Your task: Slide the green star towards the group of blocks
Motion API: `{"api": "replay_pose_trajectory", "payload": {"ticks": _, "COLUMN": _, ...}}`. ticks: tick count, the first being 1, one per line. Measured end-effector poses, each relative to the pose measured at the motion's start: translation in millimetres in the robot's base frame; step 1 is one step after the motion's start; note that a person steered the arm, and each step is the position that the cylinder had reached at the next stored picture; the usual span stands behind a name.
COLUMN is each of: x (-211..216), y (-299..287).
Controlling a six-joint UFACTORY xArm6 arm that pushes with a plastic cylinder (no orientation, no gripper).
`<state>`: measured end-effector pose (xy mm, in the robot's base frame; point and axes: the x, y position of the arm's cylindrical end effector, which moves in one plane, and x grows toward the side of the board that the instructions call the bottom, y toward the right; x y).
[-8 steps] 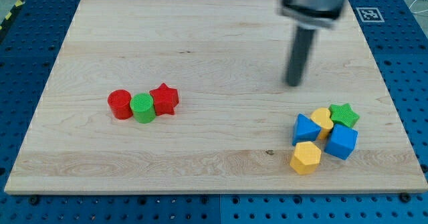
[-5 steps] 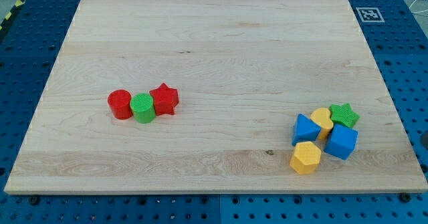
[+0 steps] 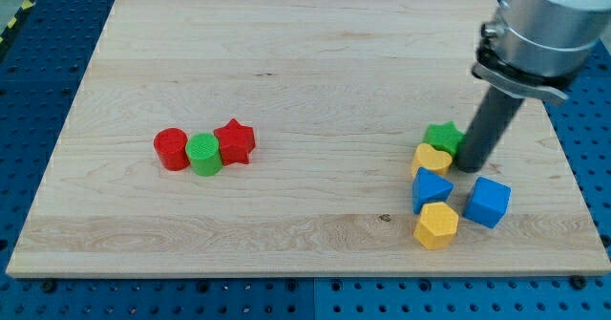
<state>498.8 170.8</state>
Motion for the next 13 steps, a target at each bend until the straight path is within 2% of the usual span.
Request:
{"api": "replay_pose_trajectory", "payload": {"ticks": 3, "x": -59, "y": -45}}
{"api": "replay_pose_trajectory", "payload": {"ticks": 5, "x": -63, "y": -121}}
{"api": "replay_pose_trajectory", "payload": {"ticks": 9, "x": -66, "y": -237}}
{"api": "replay_pose_trajectory", "payload": {"ticks": 11, "x": -90, "y": -256}}
{"api": "replay_pose_trajectory", "payload": {"ticks": 13, "x": -106, "y": -299}}
